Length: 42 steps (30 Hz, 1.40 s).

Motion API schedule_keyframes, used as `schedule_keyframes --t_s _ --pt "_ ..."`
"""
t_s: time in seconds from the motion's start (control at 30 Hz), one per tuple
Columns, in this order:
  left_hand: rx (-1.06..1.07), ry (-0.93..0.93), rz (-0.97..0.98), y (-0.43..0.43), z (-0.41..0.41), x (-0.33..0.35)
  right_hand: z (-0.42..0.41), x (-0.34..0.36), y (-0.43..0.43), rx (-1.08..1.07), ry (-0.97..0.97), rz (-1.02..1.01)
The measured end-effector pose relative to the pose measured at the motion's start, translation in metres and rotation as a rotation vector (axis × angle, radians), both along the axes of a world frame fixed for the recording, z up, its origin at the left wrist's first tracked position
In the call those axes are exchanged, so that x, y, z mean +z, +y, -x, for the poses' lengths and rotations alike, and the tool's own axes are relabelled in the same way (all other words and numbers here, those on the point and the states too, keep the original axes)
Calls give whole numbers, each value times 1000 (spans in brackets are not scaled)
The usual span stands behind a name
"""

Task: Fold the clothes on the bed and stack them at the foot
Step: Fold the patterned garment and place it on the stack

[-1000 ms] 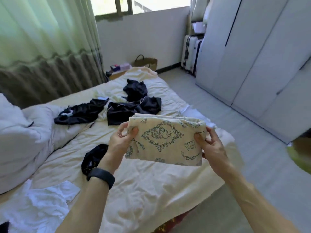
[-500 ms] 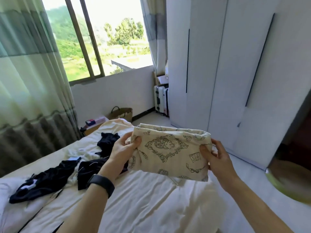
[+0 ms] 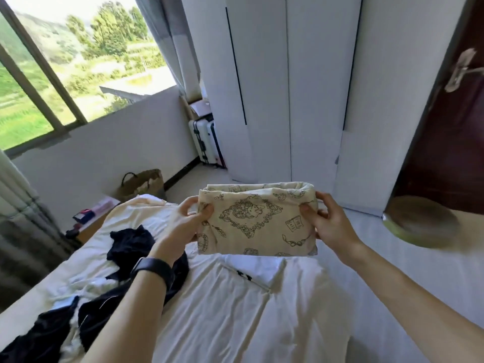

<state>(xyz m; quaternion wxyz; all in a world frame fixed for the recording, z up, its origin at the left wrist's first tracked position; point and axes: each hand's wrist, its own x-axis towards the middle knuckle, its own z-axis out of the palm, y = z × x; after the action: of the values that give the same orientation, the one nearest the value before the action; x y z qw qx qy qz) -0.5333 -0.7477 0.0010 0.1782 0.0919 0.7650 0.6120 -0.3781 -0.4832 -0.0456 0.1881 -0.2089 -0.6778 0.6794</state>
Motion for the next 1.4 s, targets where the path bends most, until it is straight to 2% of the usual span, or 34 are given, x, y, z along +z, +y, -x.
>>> schedule_keyframes --t_s 0.2,0.47,0.6,0.8,0.93,1.03,1.3,1.33,1.4 --pt "13 -131 165 31 59 -95 52 -112 11 -32 -243 132" --pt "25 -403 525 55 125 -252 98 -278 -1 -73 -656 467" --pt "24 -448 638 67 168 -307 129 -335 -7 -99 -738 541" --pt "27 -396 647 102 249 -370 198 -390 3 -170 -750 551" --pt "10 -306 669 129 296 -405 238 -422 10 -243 -737 506" --pt "-18 -249 767 137 316 -433 258 -443 9 -258 -787 414" --pt "-28 -215 870 140 319 -502 264 -480 7 -240 -842 349" --pt "-30 -148 896 142 315 -502 263 -476 7 -234 -862 298" --pt "-42 85 953 142 299 -496 257 -465 3 -258 -913 2"
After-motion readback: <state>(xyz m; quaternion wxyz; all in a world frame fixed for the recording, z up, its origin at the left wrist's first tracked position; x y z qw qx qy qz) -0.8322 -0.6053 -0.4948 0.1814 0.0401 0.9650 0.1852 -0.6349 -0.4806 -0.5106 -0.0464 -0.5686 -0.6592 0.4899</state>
